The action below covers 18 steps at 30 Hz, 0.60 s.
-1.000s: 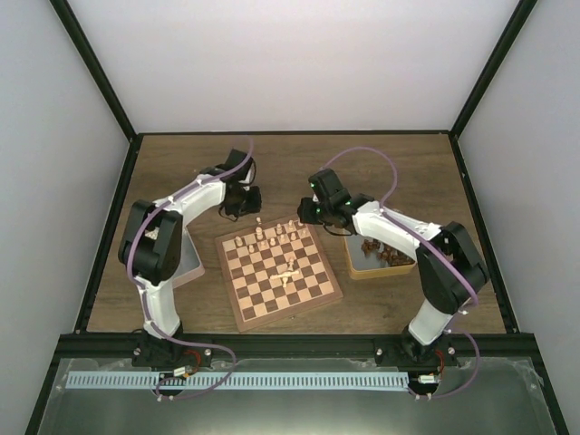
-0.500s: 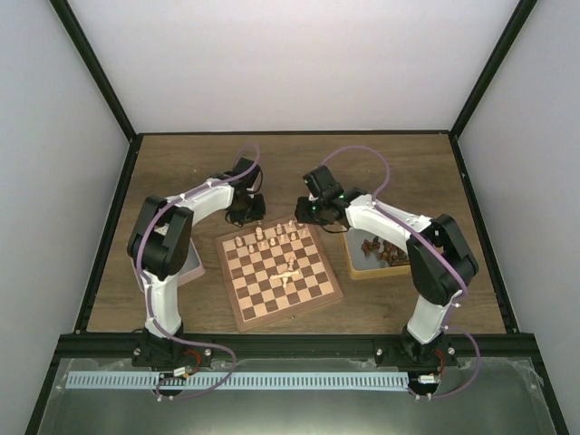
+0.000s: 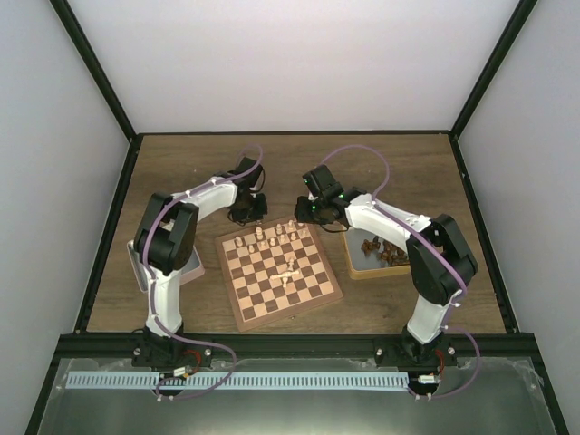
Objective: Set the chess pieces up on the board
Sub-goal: Pick up the chess piece at the center of the board.
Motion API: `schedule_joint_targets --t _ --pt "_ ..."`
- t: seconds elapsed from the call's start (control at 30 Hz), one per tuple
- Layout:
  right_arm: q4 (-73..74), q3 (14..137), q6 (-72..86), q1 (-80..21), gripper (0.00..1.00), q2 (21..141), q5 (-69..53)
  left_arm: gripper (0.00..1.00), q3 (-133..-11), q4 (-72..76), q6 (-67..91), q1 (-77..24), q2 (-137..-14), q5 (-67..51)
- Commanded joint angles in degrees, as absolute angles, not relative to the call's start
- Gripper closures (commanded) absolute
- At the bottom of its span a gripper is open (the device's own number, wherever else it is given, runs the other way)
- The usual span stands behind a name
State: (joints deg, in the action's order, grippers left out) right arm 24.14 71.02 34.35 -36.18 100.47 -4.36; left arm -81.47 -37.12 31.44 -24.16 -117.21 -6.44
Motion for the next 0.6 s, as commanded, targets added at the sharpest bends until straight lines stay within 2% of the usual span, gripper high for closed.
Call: schedule_joint_targets --t 0.0,0.23,0.57 --pt "24.22 72.72 33.97 -35.91 0.64 100.21 -4.13 0.88 -82.79 -38.49 31.47 -24.25 -118.32 -5.19" --pt "23.05 71.44 33.68 -35.87 0.64 99.17 -3.97 0.96 -83.19 -36.86 31.49 -24.26 -118.07 -3.58" --pt "17.92 70.58 32.55 -35.86 0.64 97.68 -7.20 0.96 -81.75 -26.39 31.49 -24.24 -112.53 2.27"
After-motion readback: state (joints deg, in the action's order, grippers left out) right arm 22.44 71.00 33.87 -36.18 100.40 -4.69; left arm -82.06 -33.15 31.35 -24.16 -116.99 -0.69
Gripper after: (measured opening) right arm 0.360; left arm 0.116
